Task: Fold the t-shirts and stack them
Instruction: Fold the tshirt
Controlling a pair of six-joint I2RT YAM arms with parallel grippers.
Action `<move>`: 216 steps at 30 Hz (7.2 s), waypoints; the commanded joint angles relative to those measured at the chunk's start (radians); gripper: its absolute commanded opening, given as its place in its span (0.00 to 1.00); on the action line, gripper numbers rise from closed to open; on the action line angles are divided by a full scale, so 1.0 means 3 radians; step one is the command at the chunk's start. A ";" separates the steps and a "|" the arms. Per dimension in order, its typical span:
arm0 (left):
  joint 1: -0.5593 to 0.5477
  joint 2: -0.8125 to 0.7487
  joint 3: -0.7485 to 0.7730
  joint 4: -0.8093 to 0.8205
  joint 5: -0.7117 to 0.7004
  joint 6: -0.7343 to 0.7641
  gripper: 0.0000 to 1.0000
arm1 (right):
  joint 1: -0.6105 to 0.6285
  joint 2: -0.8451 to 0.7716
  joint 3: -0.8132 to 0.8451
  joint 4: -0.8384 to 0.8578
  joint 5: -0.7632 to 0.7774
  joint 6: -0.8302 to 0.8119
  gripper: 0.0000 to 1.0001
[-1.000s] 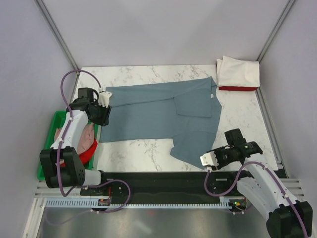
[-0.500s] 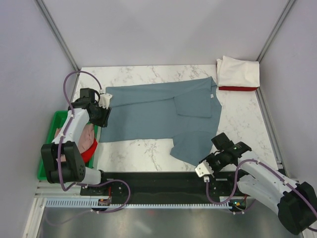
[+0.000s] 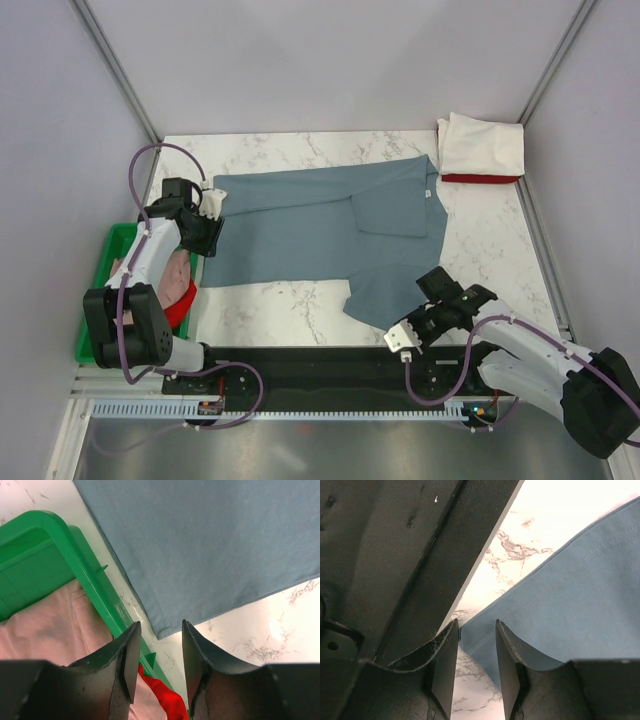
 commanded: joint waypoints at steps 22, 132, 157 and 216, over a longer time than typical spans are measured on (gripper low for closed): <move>-0.0004 0.0062 0.0148 -0.0060 -0.0036 0.0257 0.45 | 0.0012 -0.0008 -0.0069 -0.0055 0.0286 0.0018 0.20; -0.0679 0.0876 -0.0435 0.0170 -0.0854 0.0989 0.02 | 0.0007 -0.0100 0.0110 0.0226 0.0726 0.1045 0.00; -0.0654 0.0465 0.0306 -0.0050 -0.0690 0.1107 0.02 | -0.0591 -0.0295 0.1347 0.0635 0.1657 0.2181 0.00; -0.0388 0.2219 0.2045 -0.0234 -0.0812 0.0733 0.02 | -0.1450 0.3617 0.4339 0.1960 0.1693 0.1966 0.00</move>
